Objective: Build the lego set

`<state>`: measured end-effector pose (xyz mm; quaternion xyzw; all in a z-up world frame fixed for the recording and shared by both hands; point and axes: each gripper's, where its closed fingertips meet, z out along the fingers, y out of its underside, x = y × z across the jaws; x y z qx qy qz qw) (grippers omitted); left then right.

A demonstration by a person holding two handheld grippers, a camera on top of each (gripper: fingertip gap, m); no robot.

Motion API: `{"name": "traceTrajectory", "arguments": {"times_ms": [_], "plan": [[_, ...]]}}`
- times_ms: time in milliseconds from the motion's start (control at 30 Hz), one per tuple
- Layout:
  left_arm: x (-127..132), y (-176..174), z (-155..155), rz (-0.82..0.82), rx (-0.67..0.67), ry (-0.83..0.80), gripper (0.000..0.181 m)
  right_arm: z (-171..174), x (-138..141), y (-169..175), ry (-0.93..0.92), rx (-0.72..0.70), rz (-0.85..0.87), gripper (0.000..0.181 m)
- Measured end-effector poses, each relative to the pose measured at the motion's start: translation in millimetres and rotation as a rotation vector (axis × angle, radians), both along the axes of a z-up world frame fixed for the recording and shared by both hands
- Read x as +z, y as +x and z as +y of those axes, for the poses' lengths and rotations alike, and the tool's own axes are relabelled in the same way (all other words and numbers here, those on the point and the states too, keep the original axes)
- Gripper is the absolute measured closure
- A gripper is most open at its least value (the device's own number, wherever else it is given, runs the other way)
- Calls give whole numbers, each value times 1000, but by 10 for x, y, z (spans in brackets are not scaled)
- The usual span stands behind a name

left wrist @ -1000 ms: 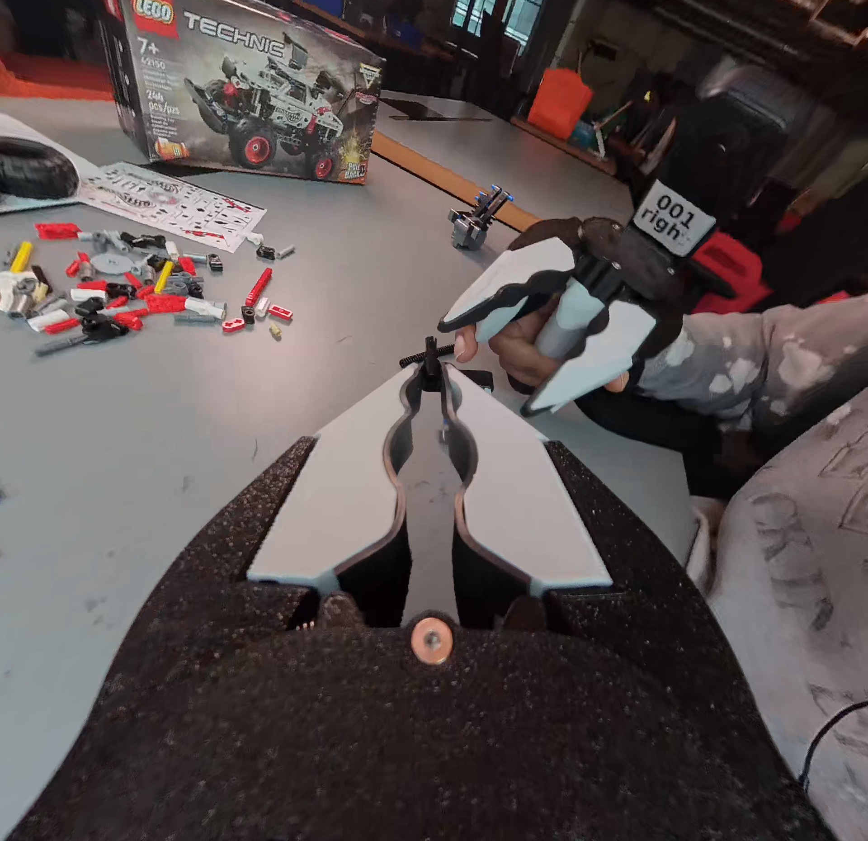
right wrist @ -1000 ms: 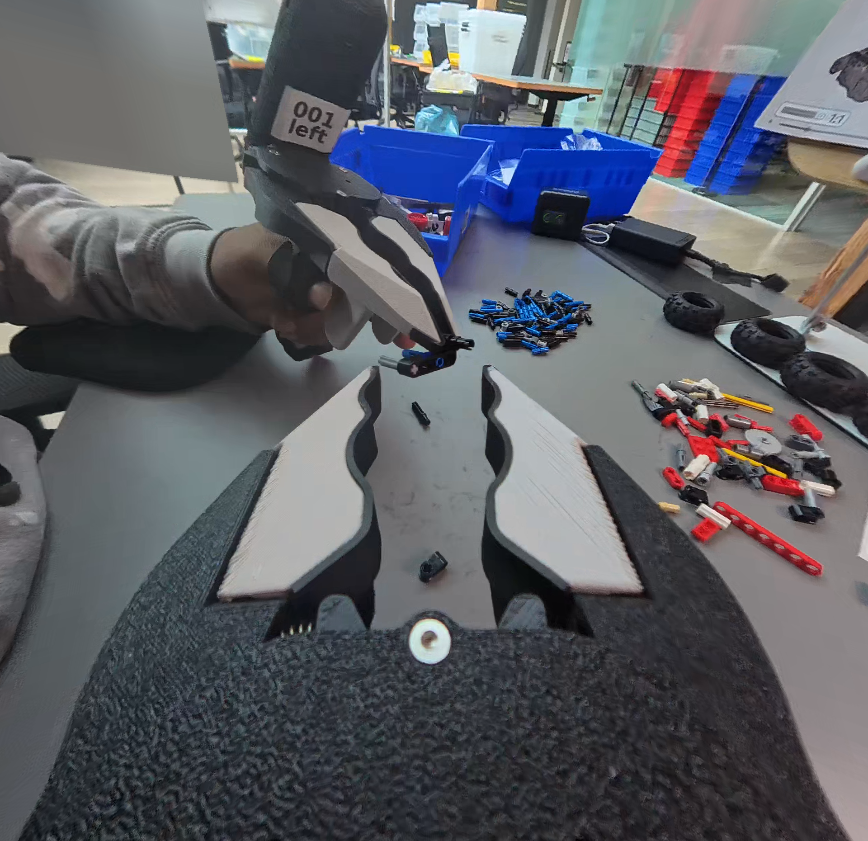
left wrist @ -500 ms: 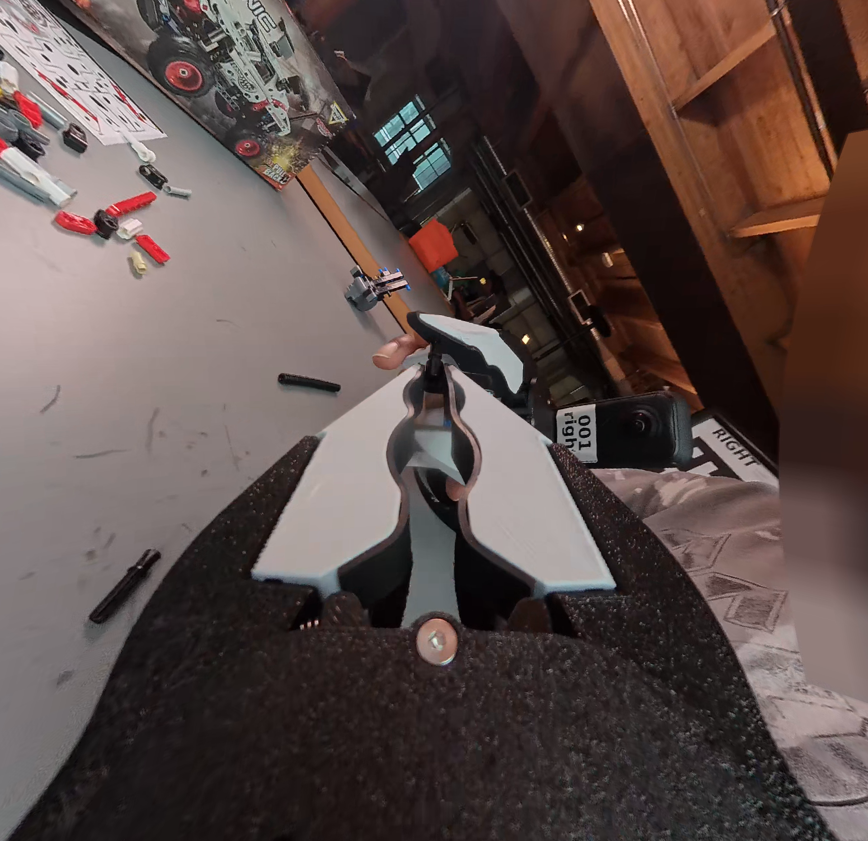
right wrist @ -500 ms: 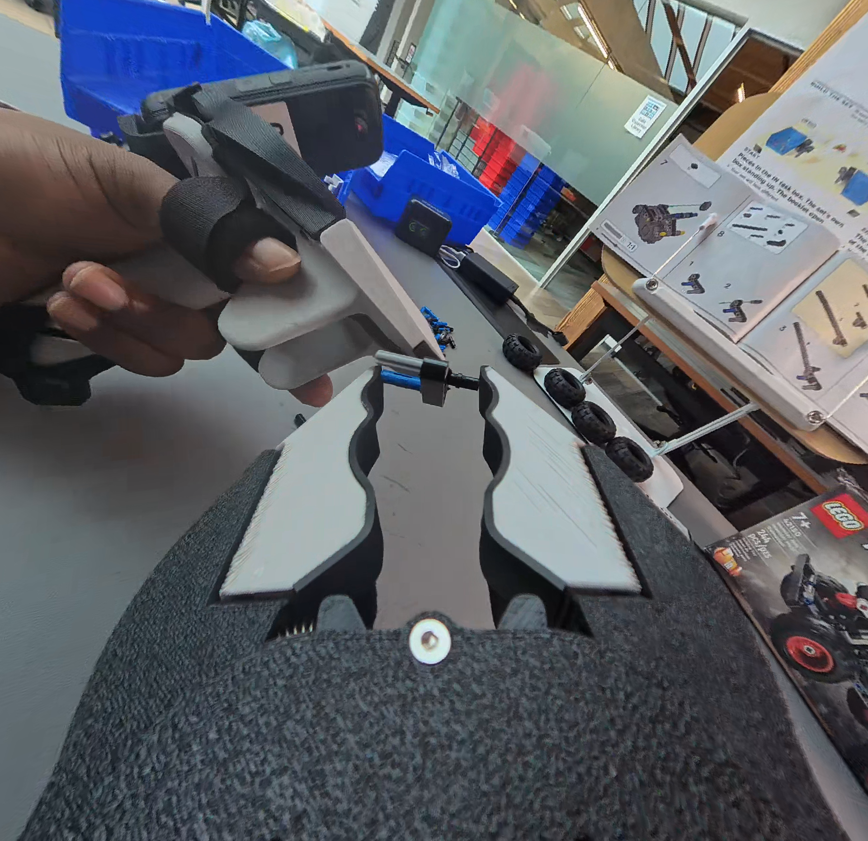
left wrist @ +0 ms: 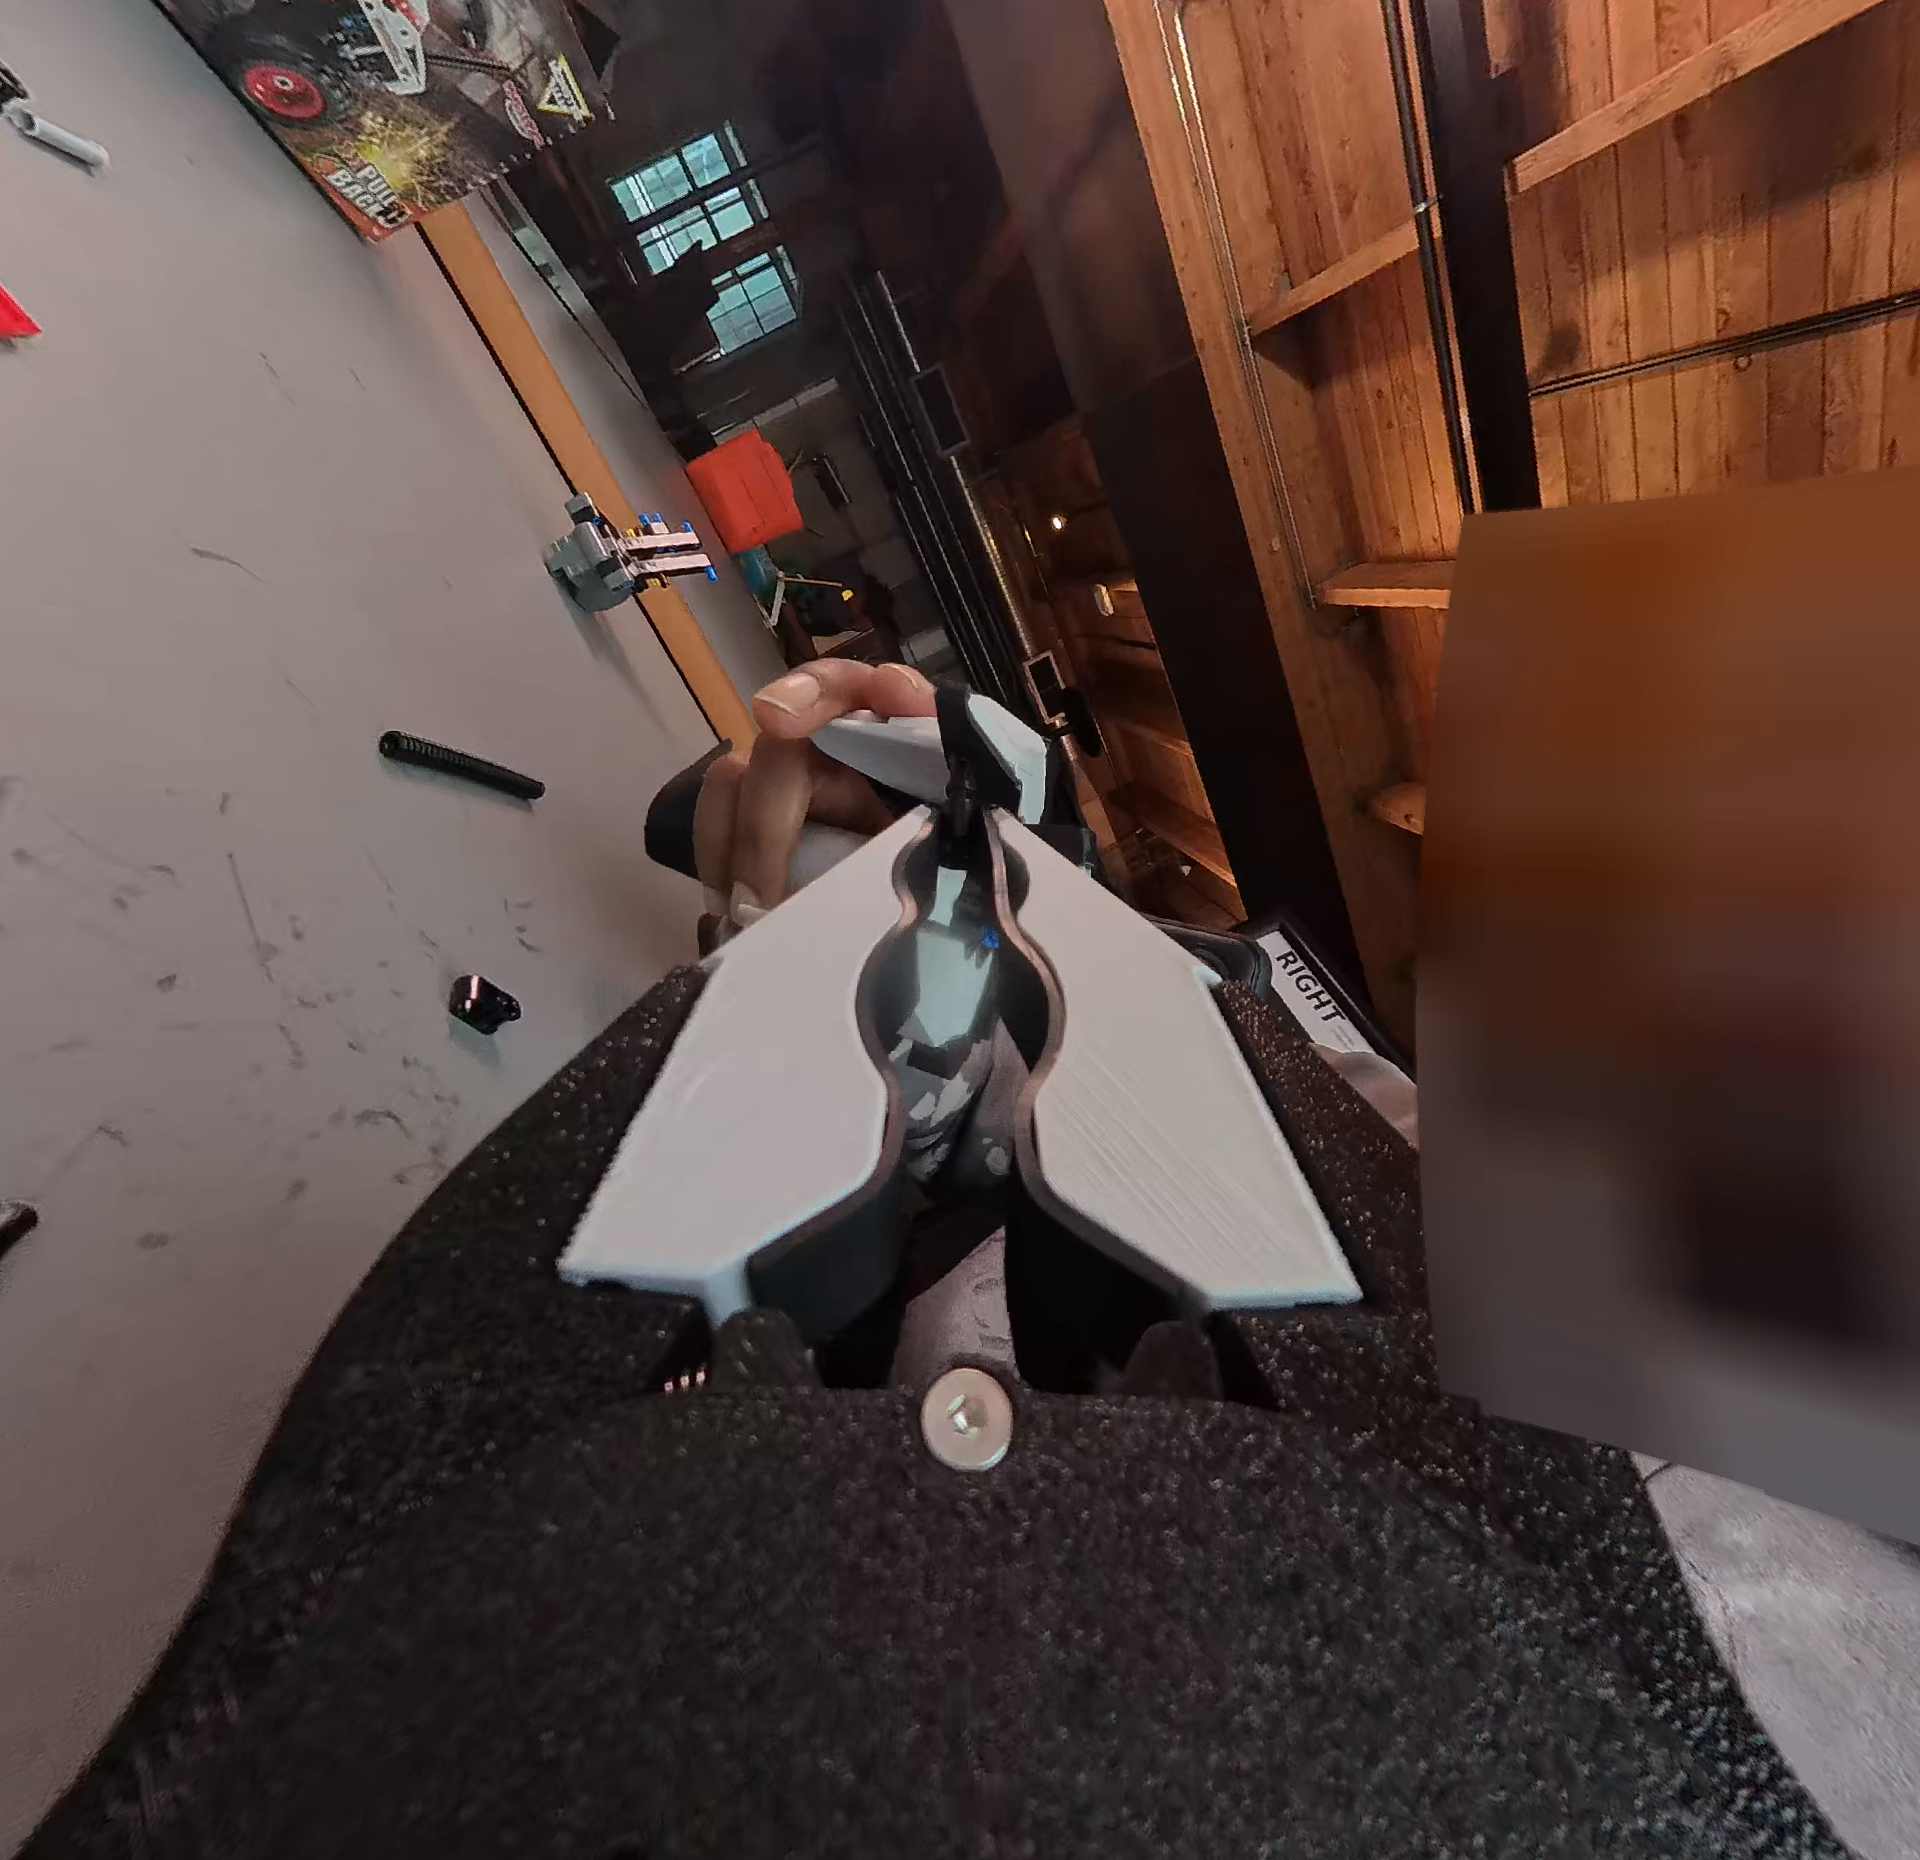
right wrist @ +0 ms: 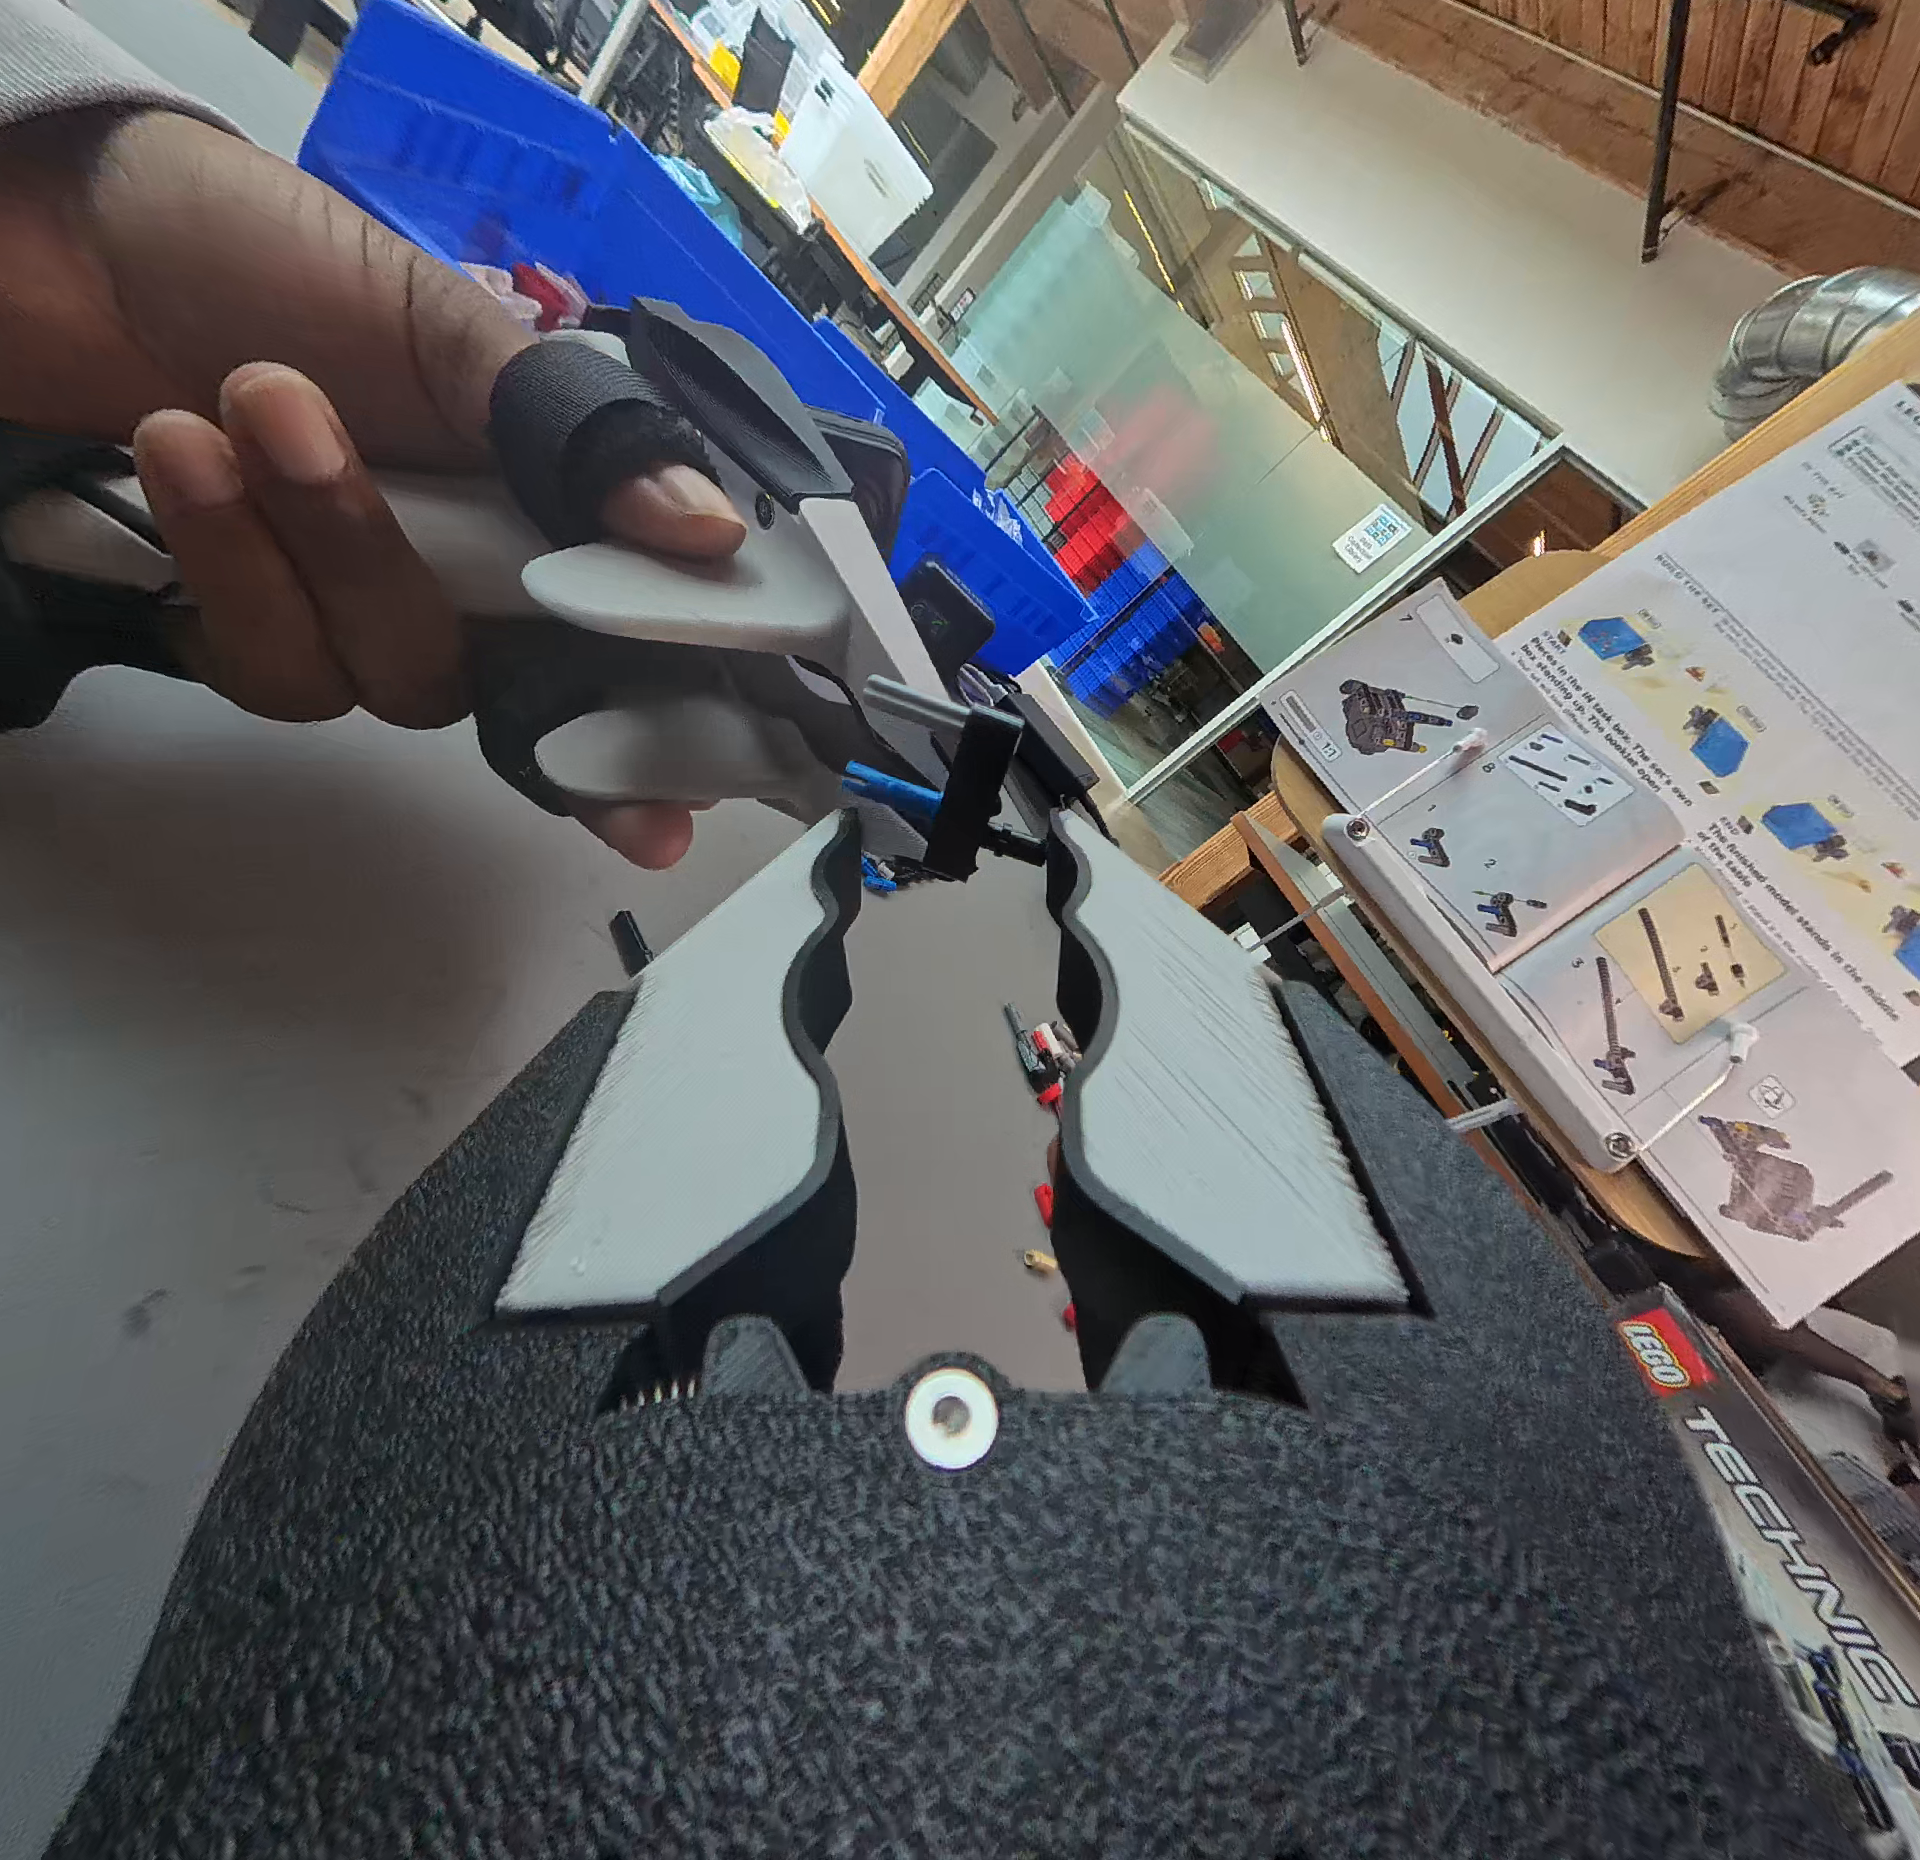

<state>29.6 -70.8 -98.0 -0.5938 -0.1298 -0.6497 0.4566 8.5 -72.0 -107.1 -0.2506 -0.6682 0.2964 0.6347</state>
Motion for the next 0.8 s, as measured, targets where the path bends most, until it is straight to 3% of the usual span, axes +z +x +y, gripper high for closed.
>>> {"name": "traceTrajectory", "arguments": {"times_ms": [400, 600, 800], "plan": [[11, 50, -39, -74, -72, 10, 176, -60, 10, 63, 67, 28, -10, 152], [-34, 9, -9, -78, -45, -5, 176, -50, -22, 65, 85, 10, -23, 162], [-47, -31, 8, -69, -20, -8, 176, -38, -33, 21, 66, -36, -20, 160]]}}
